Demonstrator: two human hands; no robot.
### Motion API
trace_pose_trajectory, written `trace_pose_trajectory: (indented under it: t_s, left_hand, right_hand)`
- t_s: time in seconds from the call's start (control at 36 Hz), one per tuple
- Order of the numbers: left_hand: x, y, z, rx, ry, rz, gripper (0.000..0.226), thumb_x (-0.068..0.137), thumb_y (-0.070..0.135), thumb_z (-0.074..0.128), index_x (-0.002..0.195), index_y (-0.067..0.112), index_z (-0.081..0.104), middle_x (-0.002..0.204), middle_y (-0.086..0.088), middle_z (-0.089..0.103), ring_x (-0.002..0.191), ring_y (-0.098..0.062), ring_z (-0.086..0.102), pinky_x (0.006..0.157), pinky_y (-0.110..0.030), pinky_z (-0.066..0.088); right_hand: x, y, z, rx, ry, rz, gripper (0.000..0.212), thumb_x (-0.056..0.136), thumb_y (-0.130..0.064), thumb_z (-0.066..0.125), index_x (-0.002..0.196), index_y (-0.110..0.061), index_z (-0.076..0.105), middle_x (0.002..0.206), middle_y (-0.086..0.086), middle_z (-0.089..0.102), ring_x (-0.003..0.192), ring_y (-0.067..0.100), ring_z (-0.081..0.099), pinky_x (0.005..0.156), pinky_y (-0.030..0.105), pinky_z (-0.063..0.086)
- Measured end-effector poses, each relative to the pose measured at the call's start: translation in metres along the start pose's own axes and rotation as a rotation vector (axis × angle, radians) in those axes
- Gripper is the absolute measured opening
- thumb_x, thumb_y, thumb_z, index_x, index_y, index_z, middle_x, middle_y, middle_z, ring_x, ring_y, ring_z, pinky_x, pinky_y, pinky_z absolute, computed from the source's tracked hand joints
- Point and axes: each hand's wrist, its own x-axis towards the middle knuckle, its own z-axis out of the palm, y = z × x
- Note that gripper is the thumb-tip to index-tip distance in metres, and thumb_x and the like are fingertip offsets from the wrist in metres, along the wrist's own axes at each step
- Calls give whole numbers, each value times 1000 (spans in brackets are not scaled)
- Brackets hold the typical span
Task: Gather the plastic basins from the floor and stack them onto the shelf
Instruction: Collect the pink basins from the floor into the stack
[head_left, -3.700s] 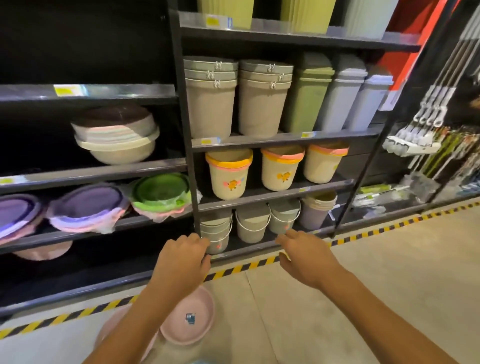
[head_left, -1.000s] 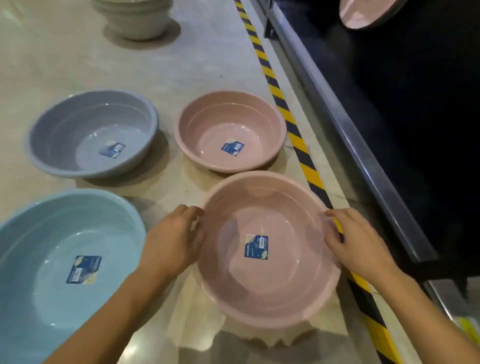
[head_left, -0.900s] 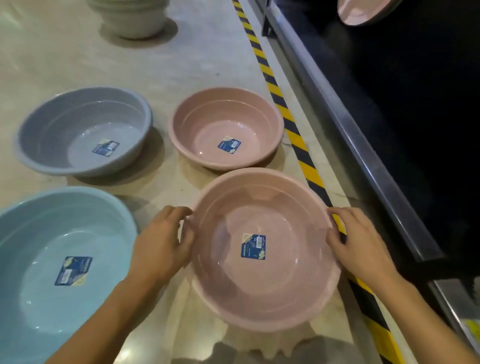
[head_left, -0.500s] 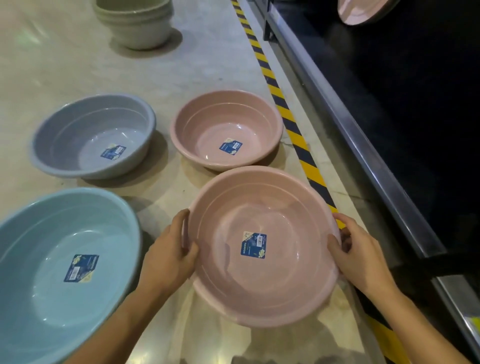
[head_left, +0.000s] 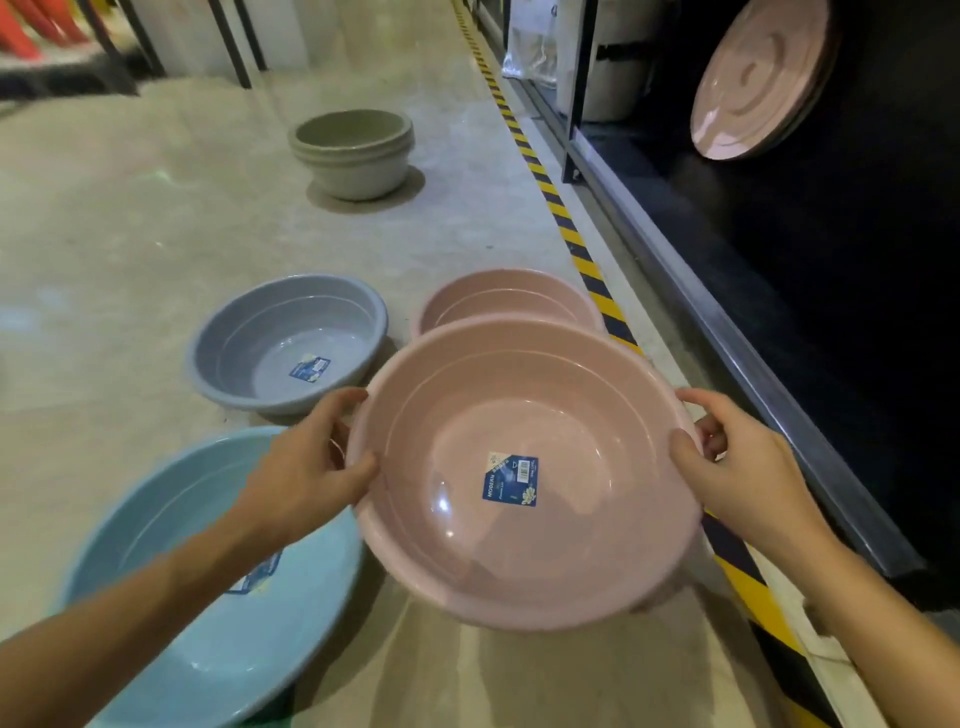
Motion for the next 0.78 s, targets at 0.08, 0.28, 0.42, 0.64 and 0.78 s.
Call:
trace_pose_trajectory:
  t_s: [0.08,0.28,0.42,0.64,0.78]
  left_hand:
    - [0,-7,-48,26,41,13,52,82,32,70,129,32,48,83,12,65,71,4,62,61,-20,46]
    - [-32,-41,-141,76,158,-62,57,75,48,62,128,36,48,85,6,67,74,-12,65,74,-37,55]
    - [-66,-86,-172,88,251,-108,55,75,52,58,127,38,48,84,9,65,72,-8,64,68,-34,54]
    - [-115,-164,-172,29,287,-192,56,71,58,55,124,41,46,79,4,64,73,-6,61,65,-32,52]
    - [-131,-195,-158,36,282,-209,62,72,62,50,128,36,44,77,4,62,74,-3,59,59,-22,45]
  right_hand:
    - [9,-43,3,44,-23,-71,35,93,-25,61,126,-33,57,83,-6,60,79,10,57,65,28,45]
    - [23,-134,35,53,-70,-236,33,91,-25,63,123,-35,61,78,-5,60,73,8,57,60,21,38]
    - [21,-178,77,89,-164,-339,34,89,-23,61,120,-35,64,74,-6,61,69,7,56,62,27,43]
    - [6,-202,151,33,-304,-409,36,91,-25,61,127,-29,60,73,-5,61,72,10,59,67,33,47]
    - [-4,-196,193,4,-326,-428,36,89,-23,63,124,-27,61,72,-8,59,71,3,58,64,28,43]
